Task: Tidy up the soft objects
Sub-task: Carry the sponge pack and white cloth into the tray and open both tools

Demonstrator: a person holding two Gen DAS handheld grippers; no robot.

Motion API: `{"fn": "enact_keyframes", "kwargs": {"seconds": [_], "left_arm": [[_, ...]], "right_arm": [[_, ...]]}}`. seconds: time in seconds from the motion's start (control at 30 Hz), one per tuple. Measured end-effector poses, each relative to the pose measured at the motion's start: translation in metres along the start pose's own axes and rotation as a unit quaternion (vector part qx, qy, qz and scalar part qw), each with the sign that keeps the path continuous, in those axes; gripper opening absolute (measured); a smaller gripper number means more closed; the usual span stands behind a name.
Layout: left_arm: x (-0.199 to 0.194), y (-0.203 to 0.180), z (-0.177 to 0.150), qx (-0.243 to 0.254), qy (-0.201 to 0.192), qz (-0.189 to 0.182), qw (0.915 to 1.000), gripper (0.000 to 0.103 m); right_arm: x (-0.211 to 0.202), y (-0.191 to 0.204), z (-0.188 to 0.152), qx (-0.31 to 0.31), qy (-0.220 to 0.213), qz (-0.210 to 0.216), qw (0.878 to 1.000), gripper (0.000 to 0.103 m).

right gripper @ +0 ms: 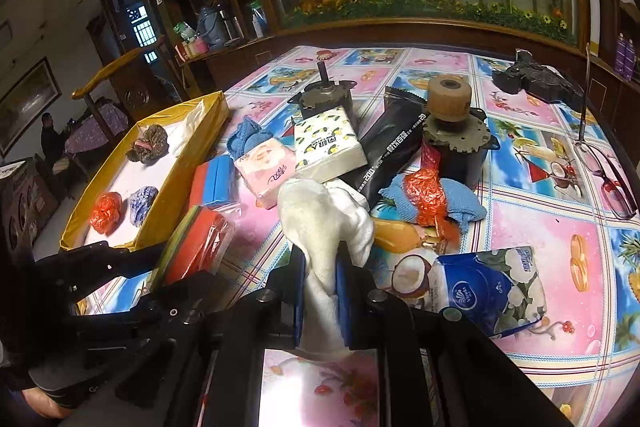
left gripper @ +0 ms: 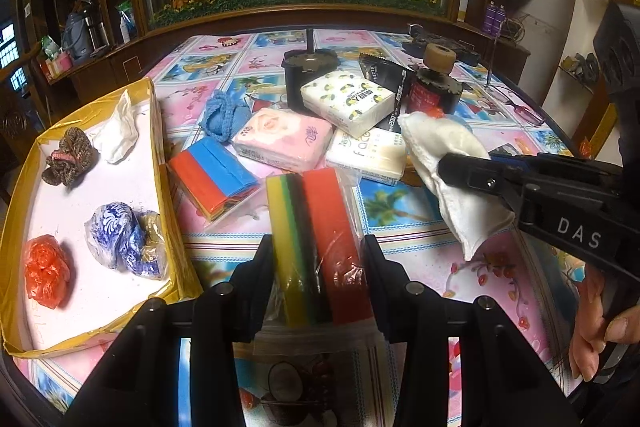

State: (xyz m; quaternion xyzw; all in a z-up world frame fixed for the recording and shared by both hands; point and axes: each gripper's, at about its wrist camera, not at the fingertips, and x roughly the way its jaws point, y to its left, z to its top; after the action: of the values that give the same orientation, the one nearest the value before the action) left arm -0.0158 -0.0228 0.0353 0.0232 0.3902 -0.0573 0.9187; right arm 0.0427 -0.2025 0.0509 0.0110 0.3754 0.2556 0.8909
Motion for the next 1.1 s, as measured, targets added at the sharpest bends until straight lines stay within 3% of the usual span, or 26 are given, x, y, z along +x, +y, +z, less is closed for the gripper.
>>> {"fn": "enact_keyframes", "kwargs": {"seconds": [0.67,1.1], "left_arm": [[-0.015,-0.006,-0.002,0.023,-0.028,-0.005,0.9993,0.042],[-0.067,0.041,0.008,-0.034,-0.079,-0.028,0.9959,0.042]], "right_arm": [[0.007,0.004,-0.001,0.000,-0.006,-0.007,1.000,0.014],[0.005,0.014,-0.002,0.046,-0.004,0.017,0.999,0.015]]}}
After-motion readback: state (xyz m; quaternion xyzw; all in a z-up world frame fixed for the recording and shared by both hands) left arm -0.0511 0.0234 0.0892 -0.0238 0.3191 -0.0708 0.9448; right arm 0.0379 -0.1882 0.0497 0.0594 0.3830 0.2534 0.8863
